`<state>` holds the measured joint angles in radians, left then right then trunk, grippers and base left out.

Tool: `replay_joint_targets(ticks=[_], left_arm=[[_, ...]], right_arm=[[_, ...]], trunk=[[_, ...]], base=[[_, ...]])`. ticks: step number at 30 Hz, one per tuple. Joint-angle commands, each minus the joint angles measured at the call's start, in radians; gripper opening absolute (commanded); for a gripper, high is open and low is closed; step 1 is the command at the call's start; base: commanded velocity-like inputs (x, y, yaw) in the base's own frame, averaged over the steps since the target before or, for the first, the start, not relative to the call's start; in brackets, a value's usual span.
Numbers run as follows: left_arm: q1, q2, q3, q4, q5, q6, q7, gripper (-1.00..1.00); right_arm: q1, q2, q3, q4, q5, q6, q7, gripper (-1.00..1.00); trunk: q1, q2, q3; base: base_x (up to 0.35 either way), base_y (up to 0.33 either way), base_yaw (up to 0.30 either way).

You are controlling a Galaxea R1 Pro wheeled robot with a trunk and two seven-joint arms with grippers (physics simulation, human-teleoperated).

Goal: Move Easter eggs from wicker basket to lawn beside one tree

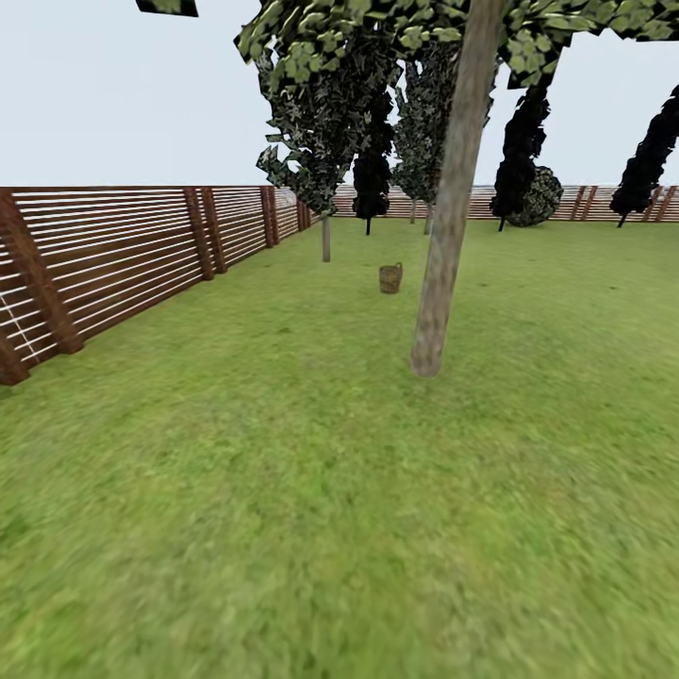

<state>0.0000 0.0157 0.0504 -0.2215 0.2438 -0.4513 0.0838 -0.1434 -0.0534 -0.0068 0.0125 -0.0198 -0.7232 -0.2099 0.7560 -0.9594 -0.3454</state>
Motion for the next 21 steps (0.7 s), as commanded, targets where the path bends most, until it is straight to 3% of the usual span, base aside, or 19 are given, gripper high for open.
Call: replay_joint_targets(ticks=[1,21], left_arm=[[0.000,-0.001,0.004,-0.001,-0.003,-0.002,0.001,1.00],[0.000,0.001,0.005,-0.002,-0.001,-0.002,0.004,1.00]], right_arm=[[-0.001,0.000,0.000,0.001,-0.002,-0.004,0.000,1.00],[-0.001,0.000,-0.001,0.002,-0.002,-0.004,0.000,1.00]], trunk=[[0.001,-0.001,-0.001],[0.001,-0.001,-0.001]], base=[[0.324,0.000,0.000],[0.325,0.000,0.000]])
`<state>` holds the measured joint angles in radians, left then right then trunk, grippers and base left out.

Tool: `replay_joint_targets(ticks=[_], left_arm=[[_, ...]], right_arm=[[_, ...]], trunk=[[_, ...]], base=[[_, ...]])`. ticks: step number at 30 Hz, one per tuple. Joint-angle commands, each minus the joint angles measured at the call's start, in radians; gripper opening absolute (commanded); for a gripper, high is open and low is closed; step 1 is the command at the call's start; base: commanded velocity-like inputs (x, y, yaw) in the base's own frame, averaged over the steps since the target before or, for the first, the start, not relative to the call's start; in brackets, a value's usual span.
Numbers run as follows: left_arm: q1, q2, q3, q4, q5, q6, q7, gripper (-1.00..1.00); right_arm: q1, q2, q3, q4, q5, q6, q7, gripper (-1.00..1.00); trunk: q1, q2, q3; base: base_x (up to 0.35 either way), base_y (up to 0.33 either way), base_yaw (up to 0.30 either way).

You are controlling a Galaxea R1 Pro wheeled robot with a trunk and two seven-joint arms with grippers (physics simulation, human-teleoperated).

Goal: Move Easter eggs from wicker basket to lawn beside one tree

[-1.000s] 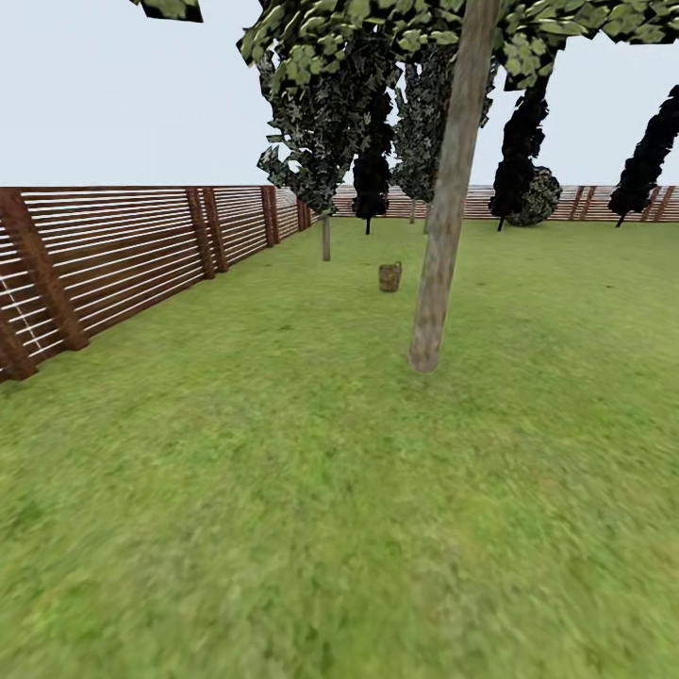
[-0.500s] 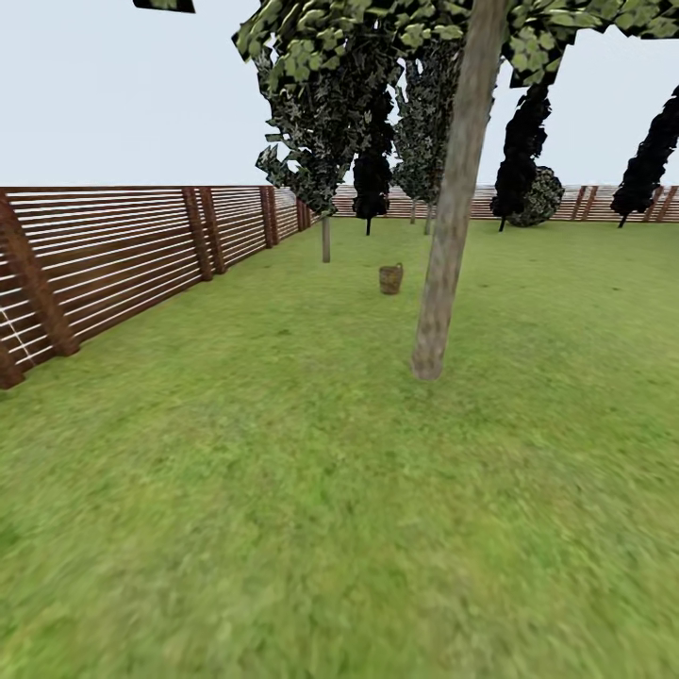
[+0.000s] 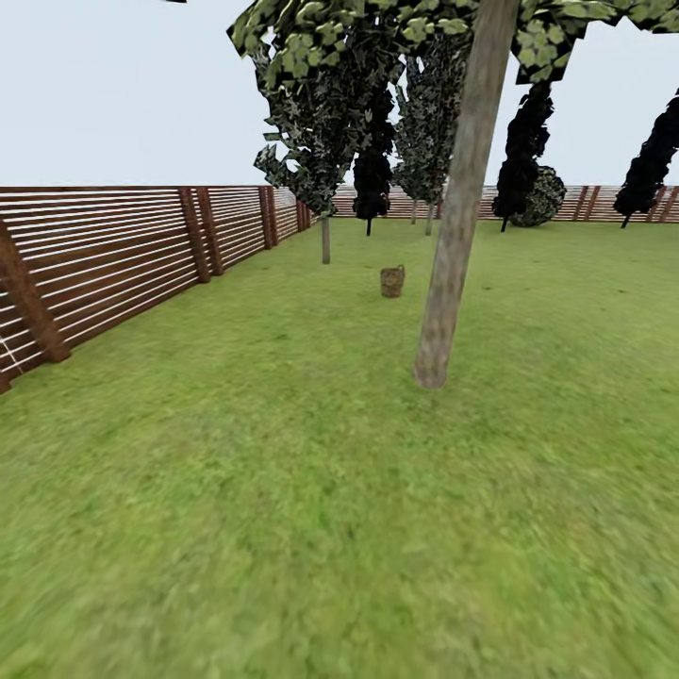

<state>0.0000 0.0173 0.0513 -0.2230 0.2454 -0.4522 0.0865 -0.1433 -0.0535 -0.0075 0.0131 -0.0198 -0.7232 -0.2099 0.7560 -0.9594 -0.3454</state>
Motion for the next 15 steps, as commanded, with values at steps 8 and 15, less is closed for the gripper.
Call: replay_joint_targets(ticks=[8,15], left_arm=[[0.000,0.001,0.004,-0.001,-0.003,0.000,0.001,1.00],[0.000,0.001,0.004,-0.004,-0.002,-0.002,0.001,1.00]], right_arm=[[-0.001,0.000,0.000,0.001,-0.002,-0.004,0.000,1.00],[-0.001,0.000,0.000,0.001,-0.002,-0.004,0.000,1.00]], trunk=[[0.001,-0.001,-0.001],[0.001,-0.001,-0.001]], base=[[0.327,0.000,0.000],[0.327,0.000,0.000]])
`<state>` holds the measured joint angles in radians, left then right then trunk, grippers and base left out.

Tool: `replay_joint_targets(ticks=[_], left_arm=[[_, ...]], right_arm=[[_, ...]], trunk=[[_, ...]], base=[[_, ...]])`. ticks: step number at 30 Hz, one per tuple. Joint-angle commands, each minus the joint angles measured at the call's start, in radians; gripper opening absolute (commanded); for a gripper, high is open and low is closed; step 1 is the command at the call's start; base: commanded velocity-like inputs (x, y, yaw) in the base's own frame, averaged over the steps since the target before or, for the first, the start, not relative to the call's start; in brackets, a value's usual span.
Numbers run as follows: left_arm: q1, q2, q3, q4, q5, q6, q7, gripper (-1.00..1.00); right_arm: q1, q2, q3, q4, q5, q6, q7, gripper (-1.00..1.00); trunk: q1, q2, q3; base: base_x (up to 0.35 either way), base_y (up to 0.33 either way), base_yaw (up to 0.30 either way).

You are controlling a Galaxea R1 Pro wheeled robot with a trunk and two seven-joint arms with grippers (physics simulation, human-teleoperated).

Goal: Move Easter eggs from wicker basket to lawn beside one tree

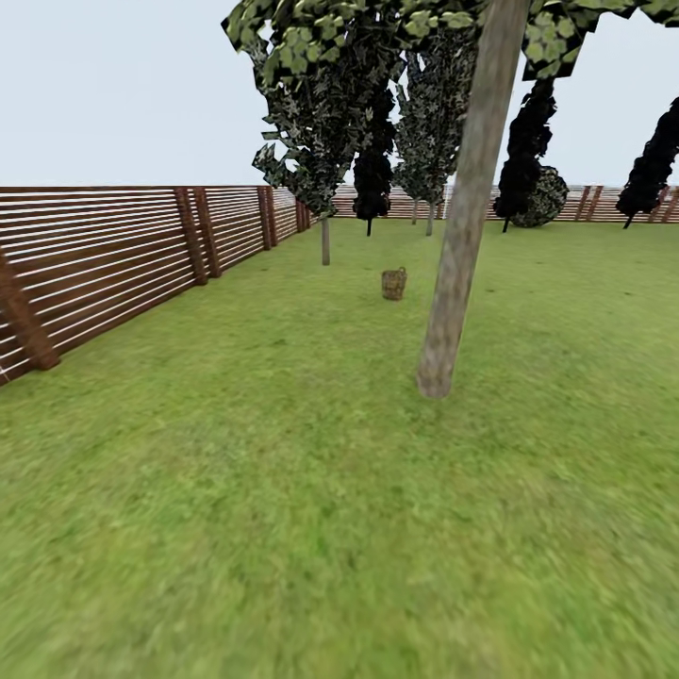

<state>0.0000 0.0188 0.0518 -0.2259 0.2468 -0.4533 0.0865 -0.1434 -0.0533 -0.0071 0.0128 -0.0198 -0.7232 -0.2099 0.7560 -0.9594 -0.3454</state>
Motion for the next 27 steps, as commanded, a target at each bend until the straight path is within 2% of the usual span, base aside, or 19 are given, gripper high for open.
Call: replay_joint_targets(ticks=[1,22,27], left_arm=[[0.000,0.000,0.004,-0.001,-0.003,-0.002,0.001,1.00],[0.000,0.019,0.007,-0.001,0.002,0.008,-0.001,1.00],[0.000,0.017,0.005,-0.001,-0.004,0.005,-0.005,1.00]], right_arm=[[-0.001,0.000,0.000,0.001,-0.002,-0.004,0.000,1.00],[-0.001,0.000,0.000,0.001,-0.002,-0.004,0.000,1.00],[-0.001,0.000,0.000,0.001,-0.002,-0.004,0.000,1.00]], trunk=[[0.001,-0.001,-0.001],[0.001,-0.001,-0.001],[0.001,-0.001,-0.001]], base=[[0.327,0.000,0.000],[0.328,0.000,0.000],[0.328,0.000,0.000]])
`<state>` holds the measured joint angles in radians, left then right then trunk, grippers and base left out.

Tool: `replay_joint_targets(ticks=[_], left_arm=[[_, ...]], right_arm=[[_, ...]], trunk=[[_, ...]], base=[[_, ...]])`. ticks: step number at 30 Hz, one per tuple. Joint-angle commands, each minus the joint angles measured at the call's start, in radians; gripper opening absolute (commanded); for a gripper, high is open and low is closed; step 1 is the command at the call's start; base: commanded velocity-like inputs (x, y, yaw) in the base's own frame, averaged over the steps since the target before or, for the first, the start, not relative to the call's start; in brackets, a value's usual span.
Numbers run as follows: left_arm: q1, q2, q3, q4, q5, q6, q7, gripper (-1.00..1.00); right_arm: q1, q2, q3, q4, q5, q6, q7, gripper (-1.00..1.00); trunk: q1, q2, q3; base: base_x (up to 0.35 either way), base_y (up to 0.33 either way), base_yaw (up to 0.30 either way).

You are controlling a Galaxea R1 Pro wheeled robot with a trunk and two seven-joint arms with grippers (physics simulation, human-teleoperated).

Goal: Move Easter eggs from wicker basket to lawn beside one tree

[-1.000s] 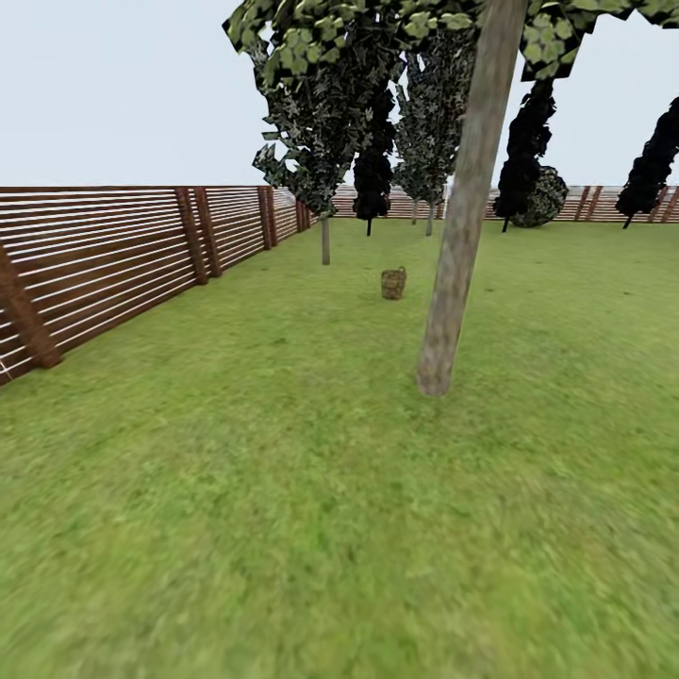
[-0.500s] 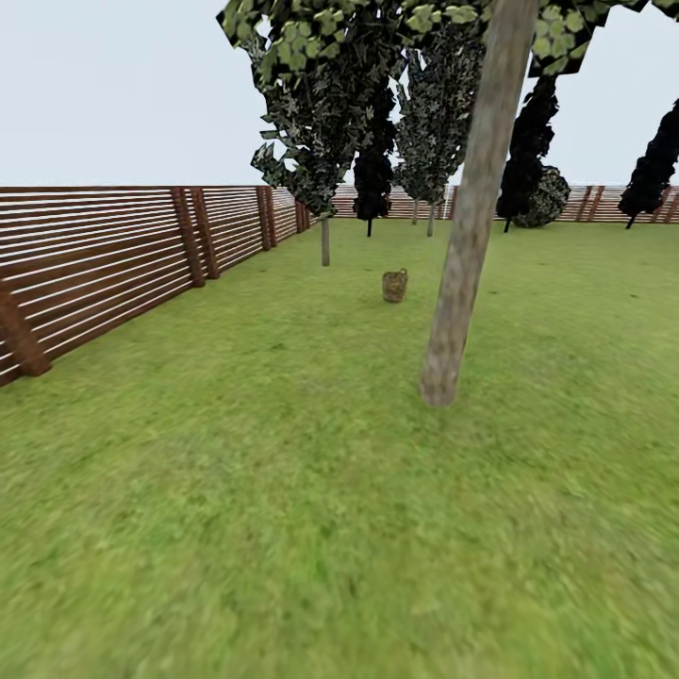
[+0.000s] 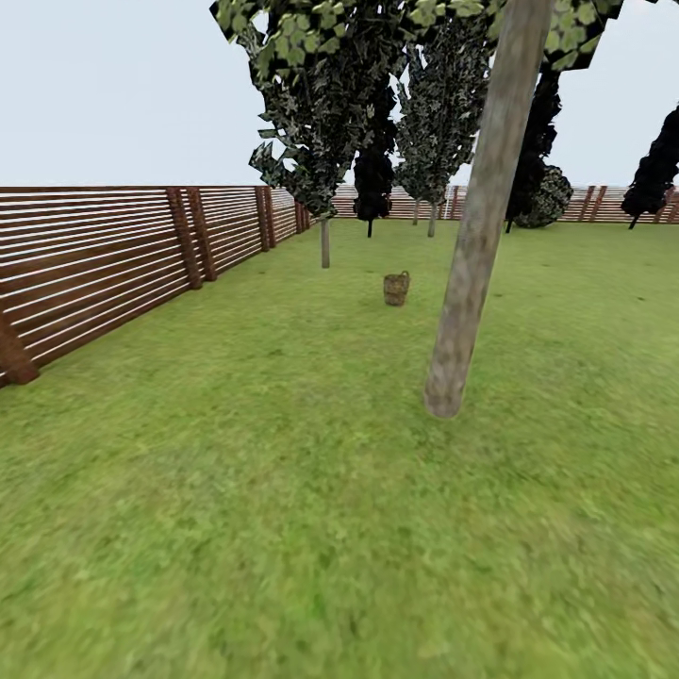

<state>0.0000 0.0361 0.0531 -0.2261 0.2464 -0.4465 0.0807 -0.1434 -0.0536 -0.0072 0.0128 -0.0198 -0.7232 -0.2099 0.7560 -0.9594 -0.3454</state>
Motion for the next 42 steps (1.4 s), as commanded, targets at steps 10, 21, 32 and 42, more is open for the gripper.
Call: replay_joint_targets(ticks=[10,21,32,42], left_arm=[[0.000,-0.005,0.002,-0.001,-0.004,0.002,0.001,1.00],[0.000,-0.003,0.006,0.000,0.003,0.002,0.002,1.00],[0.000,-0.021,0.005,0.001,0.002,0.003,0.002,1.00],[0.000,-0.020,0.005,0.001,0.002,0.003,0.002,1.00]], right_arm=[[-0.001,0.000,0.001,0.001,-0.002,-0.004,0.000,1.00],[-0.001,0.001,0.001,0.001,-0.002,-0.004,-0.001,1.00],[-0.001,0.008,0.001,0.002,-0.002,-0.004,0.000,1.00],[-0.001,0.010,0.000,0.002,-0.002,-0.004,0.000,1.00]], trunk=[[0.001,-0.001,-0.001],[0.001,-0.001,-0.001],[0.001,-0.001,-0.001],[0.001,-0.001,-0.001]], base=[[0.328,0.000,0.000],[0.328,0.000,0.000],[0.329,0.000,0.000],[0.329,0.000,0.000]])
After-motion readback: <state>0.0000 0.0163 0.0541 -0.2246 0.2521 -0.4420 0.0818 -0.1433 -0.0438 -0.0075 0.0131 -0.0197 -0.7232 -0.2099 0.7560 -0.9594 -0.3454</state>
